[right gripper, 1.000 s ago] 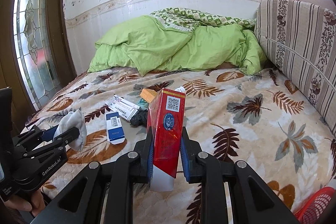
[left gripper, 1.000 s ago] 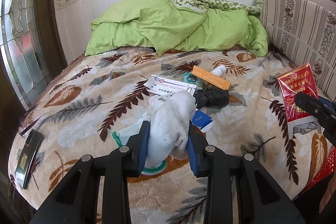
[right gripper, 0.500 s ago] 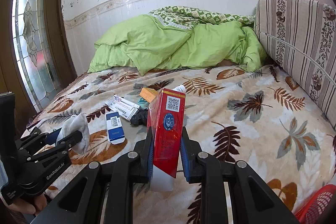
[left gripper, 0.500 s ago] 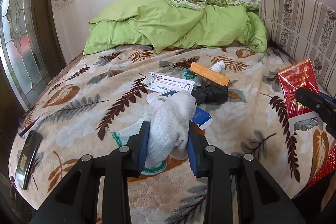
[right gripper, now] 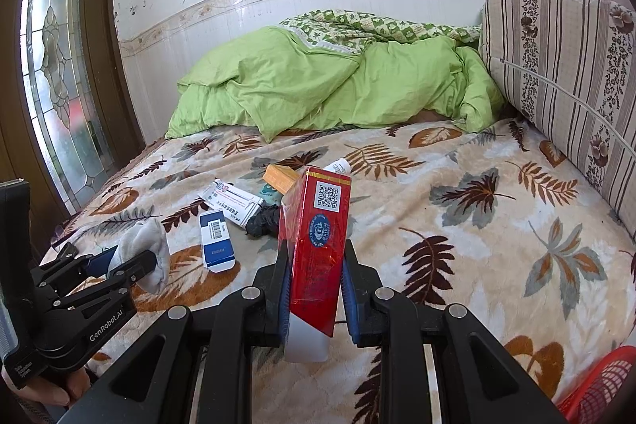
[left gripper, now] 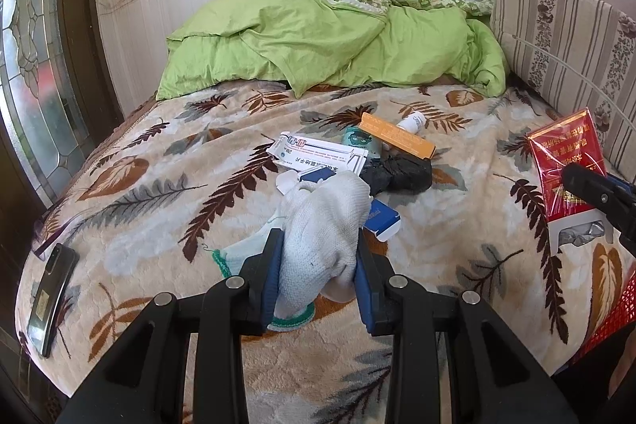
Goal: Collect trash
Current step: 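Lift the white sock with the left tool while the right tool lifts the red box, then carry the sock and red box over the red basket and open both tools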
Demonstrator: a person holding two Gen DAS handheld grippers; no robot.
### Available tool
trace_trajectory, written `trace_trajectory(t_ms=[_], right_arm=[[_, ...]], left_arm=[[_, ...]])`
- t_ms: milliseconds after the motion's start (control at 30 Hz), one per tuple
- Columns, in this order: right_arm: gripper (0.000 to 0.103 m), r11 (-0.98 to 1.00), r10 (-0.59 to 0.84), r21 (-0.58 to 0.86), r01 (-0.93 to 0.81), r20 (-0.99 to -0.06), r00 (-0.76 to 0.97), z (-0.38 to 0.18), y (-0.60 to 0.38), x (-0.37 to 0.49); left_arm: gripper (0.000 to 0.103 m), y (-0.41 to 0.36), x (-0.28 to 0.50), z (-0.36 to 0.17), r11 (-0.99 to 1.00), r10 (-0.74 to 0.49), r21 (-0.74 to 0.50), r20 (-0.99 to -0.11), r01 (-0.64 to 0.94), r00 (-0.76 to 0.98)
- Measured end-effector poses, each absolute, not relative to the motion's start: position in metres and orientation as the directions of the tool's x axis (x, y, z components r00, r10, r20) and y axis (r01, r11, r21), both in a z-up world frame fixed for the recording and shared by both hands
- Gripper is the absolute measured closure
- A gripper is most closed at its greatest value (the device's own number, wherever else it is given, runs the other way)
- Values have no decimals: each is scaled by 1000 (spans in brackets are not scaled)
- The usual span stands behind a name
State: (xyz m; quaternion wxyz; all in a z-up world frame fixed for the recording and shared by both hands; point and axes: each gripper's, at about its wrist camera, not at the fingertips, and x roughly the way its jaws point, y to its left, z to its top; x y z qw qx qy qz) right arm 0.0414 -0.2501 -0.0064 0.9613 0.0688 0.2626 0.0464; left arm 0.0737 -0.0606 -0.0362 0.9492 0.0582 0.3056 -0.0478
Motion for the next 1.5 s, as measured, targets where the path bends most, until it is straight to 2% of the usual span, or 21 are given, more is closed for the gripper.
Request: trace_trajectory(t_ms=[1133,1267,1500], right_arm=[[80,982,130,183,-42,-505,853,-10,-260,40],[80,975,133,223,-22,-500,856,-4,-272,31],[80,948,120,316,42,-477,870,16,-326,-21]], left_arm=[[71,-61,76,-34,988,-59,79,-591,130,805],[71,-70,69,-37,983,-104,64,-590,175,800],[71,-131,25,-21,918,-301,38,-581,394,756]])
